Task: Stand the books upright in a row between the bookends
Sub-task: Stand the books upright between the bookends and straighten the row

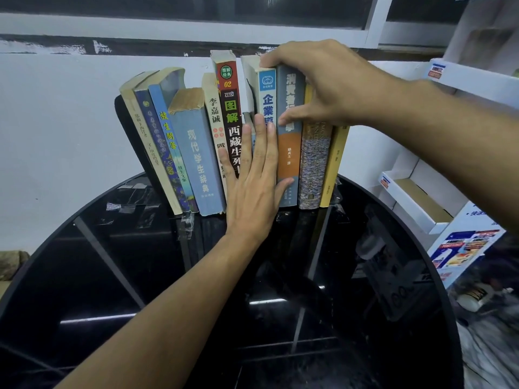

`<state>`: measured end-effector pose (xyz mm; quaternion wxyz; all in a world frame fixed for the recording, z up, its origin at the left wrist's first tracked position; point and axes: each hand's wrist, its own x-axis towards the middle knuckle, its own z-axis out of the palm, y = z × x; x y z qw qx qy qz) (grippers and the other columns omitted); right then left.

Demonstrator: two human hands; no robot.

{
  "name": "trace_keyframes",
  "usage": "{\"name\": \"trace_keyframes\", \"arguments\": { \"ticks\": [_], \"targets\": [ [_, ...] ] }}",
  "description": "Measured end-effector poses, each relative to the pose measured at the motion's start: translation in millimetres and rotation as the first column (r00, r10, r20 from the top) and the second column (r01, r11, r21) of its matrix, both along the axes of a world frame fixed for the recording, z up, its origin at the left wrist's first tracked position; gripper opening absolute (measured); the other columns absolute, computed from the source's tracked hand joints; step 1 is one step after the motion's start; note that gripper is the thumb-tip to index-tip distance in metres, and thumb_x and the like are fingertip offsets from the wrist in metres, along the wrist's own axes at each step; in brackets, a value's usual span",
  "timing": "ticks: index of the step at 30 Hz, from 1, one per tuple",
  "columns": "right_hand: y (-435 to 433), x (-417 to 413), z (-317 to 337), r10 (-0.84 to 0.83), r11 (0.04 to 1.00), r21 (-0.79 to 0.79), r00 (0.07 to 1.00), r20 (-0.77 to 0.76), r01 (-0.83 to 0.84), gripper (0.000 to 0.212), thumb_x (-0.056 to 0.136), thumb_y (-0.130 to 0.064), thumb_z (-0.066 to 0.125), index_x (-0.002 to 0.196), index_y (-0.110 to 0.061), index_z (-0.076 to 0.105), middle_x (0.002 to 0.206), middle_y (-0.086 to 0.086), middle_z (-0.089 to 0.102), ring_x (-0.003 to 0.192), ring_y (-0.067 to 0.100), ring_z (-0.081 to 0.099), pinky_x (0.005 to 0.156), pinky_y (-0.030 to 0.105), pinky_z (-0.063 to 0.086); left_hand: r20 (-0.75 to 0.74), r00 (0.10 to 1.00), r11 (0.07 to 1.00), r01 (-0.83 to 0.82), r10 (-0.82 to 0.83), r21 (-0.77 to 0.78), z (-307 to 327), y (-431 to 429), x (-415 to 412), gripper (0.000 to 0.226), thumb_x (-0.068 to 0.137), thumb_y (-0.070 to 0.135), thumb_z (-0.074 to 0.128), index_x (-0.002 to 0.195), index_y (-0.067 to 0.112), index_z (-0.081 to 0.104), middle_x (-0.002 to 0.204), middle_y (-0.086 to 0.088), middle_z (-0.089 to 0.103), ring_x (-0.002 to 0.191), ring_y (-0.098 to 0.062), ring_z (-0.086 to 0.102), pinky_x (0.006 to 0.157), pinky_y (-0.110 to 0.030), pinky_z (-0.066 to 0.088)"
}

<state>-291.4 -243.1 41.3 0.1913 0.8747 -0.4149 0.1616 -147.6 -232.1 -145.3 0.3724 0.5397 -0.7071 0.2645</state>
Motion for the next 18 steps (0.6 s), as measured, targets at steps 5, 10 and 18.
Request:
{"name": "trace_keyframes", "arguments": {
  "ticks": [5,10,18],
  "targets": [
    [3.2,1.8,-1.1,-0.019,1.0,-0.005,1.0,0.01,0.019,0.074,0.078,-0.048,0.082,0.139,-0.023,0.047,0.141,-0.001,0.057,0.127,0.024,0.053,0.101,0.047,0.048,0.001,1.0,1.0,0.009,-0.009,-0.007,-0.3,-0.6,-1.0,0.095,0.098,0.052,0.055,0.16,0.009,-0.002,0.169,-0.012,0.001,0.156,-0.029,0.0,0.122,-0.06,-0.001],
    [12.1,4.2,3.0,-0.029,0.999,-0.036,0.999,-0.044,0.027,0.071,0.081,-0.048,0.079,0.139,-0.023,0.046,0.141,-0.001,0.057,0.125,0.026,0.055,0.097,0.044,0.045,-0.019,0.999,0.999,0.035,-0.035,0.012,1.6,2.7,-0.4,0.094,0.099,0.051,0.055,0.161,0.01,-0.002,0.17,-0.012,0.0,0.157,-0.027,-0.004,0.122,-0.06,-0.003],
    [9.5,-32.8,17.4,-0.052,0.993,0.101,0.994,-0.099,0.062,0.094,0.078,-0.051,0.079,0.156,-0.026,0.033,0.157,-0.001,0.043,0.141,0.023,0.042,0.113,0.045,0.037,-0.081,0.986,0.987,0.151,-0.146,0.052,10.5,10.3,-12.4,0.096,0.097,0.051,0.058,0.161,0.009,0.0,0.17,-0.012,-0.005,0.153,-0.021,-0.018,0.121,-0.063,-0.006]
  ]
}}
